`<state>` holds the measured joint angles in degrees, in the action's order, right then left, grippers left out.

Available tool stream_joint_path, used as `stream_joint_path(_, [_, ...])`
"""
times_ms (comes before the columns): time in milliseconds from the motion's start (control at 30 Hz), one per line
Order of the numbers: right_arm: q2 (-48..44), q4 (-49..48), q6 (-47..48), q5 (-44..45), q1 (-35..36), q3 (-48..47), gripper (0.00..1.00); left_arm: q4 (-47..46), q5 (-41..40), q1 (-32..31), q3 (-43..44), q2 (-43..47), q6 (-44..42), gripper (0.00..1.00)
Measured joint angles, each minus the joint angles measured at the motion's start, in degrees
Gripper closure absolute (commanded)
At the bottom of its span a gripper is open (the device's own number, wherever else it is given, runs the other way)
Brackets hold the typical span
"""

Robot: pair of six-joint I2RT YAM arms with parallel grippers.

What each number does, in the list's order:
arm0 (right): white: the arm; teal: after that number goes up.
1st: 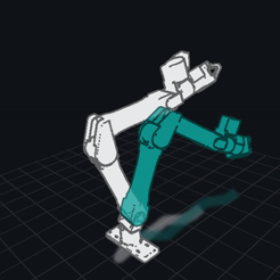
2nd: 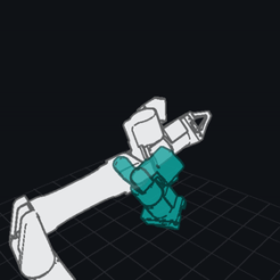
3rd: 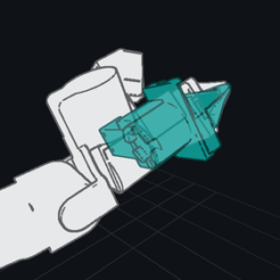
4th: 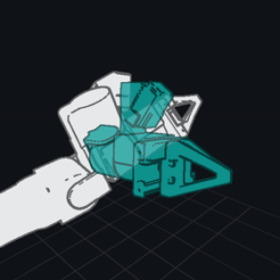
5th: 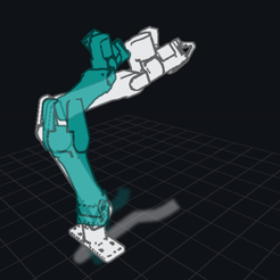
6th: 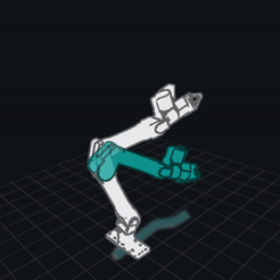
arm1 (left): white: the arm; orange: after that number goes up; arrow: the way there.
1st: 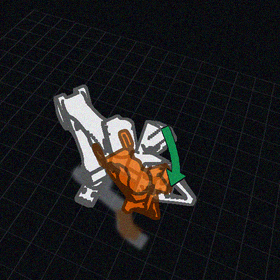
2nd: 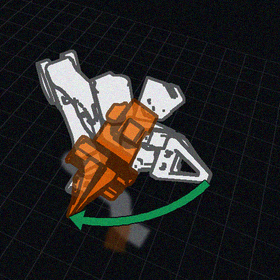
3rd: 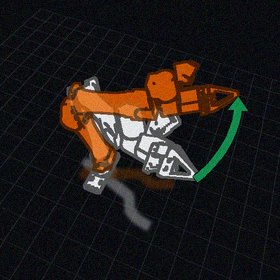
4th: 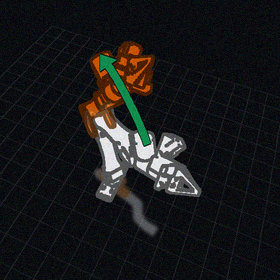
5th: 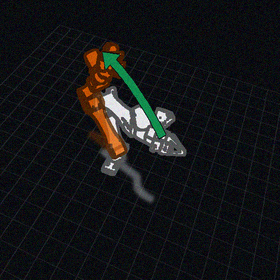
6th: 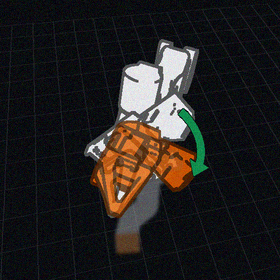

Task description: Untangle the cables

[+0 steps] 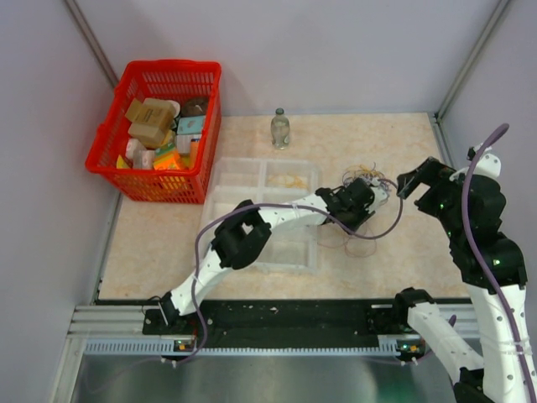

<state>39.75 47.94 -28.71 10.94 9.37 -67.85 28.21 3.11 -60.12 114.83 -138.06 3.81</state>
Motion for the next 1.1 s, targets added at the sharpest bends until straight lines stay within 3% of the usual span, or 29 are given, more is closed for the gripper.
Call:
stream_joint_path(33, [0.0,0.0,0.0,-0.1,0.0,0.0,0.05,-0.8,-0.1,-0.1,-1.0,0.5,0.2,0.94])
stream_joint_path(67, [0.0,0.0,0.0,-0.1,0.0,0.0,0.05,-1.2,-0.2,-0.2,-1.9,1.0,0.6,1.00])
stream_joint_path(467, [-1.6,-0.5,-0.4,-0.5,0.0,1.5,0.06,-5.6,0.8,-0.7,-13.6,12.7,3.5,1.00])
stream_joint_path(833, [-2.1,-1.2,-0.3,-1.3,0.0,2.7,0.07,-13.8,6.6,0.3,-27.6,37.9,9.4,1.00])
stream_joint_path(1100, [3.5,-1.7,-0.2,-7.0,0.0,2.7,0.07,-16.1,10.8,5.9,-37.2,54.9,14.5,1.00])
